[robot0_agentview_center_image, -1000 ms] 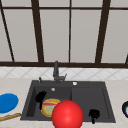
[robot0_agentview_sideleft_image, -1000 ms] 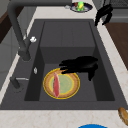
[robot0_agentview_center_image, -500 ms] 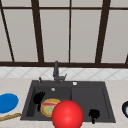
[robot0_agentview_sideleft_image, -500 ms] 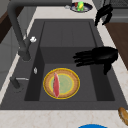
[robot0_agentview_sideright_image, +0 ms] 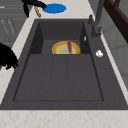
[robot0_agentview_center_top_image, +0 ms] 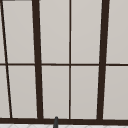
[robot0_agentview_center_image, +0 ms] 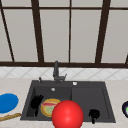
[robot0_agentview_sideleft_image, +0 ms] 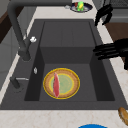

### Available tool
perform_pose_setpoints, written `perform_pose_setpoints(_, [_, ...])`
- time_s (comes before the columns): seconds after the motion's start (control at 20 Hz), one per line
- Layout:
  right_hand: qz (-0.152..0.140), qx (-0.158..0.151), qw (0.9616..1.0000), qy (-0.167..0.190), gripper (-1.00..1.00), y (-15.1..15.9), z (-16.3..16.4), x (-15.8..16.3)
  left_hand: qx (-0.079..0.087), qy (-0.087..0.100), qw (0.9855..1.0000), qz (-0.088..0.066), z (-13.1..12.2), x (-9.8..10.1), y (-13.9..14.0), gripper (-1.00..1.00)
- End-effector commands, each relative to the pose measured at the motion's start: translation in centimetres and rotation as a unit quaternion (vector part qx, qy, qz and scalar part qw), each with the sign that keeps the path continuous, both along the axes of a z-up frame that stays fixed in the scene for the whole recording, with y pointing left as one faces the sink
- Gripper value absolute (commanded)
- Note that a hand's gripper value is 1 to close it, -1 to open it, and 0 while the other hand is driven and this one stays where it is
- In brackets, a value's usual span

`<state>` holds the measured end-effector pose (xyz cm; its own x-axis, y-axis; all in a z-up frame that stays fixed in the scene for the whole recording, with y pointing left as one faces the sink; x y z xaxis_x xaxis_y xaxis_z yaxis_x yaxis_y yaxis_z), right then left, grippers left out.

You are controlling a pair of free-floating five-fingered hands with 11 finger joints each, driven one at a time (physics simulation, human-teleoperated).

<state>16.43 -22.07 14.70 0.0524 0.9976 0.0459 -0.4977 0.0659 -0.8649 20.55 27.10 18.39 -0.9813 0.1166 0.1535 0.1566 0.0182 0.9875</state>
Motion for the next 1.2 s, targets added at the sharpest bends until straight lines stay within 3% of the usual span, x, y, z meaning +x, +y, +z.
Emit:
perform_pose_setpoints(0.0, [0.000,0.000,1.0000,0.000,0.00,0.0,0.0,0.0,0.023,0.000,0.9997,0.000,1.1,-3.1,-0.1,-1.00])
perform_pose_setpoints(0.5, [0.000,0.000,1.0000,0.000,0.00,0.0,0.0,0.0,0.029,0.000,0.9996,0.003,2.2,-11.3,-1.3,-1.00])
perform_pose_setpoints(0.7, [0.000,0.000,1.0000,0.000,0.00,0.0,0.0,0.0,0.036,0.007,0.9990,0.023,0.7,-13.8,-2.7,-1.00])
perform_pose_setpoints(0.75, [0.000,0.000,1.0000,0.000,0.00,0.0,0.0,0.0,0.031,0.006,0.9992,0.026,0.1,-14.2,-3.2,-1.00])
perform_pose_setpoints(0.9, [0.000,0.000,1.0000,0.000,0.00,0.0,0.0,0.0,0.022,0.006,0.9994,0.027,-1.8,-13.4,-4.8,-1.00])
perform_pose_setpoints(1.05, [0.000,0.000,1.0000,0.000,0.00,0.0,0.0,0.0,0.009,-0.008,0.9998,0.017,-3.8,-13.1,-4.9,-1.00])
perform_pose_setpoints(1.15, [0.000,0.000,1.0000,0.000,0.00,0.0,0.0,0.0,0.012,-0.008,0.9998,0.015,-4.8,-12.6,-5.5,-1.00])
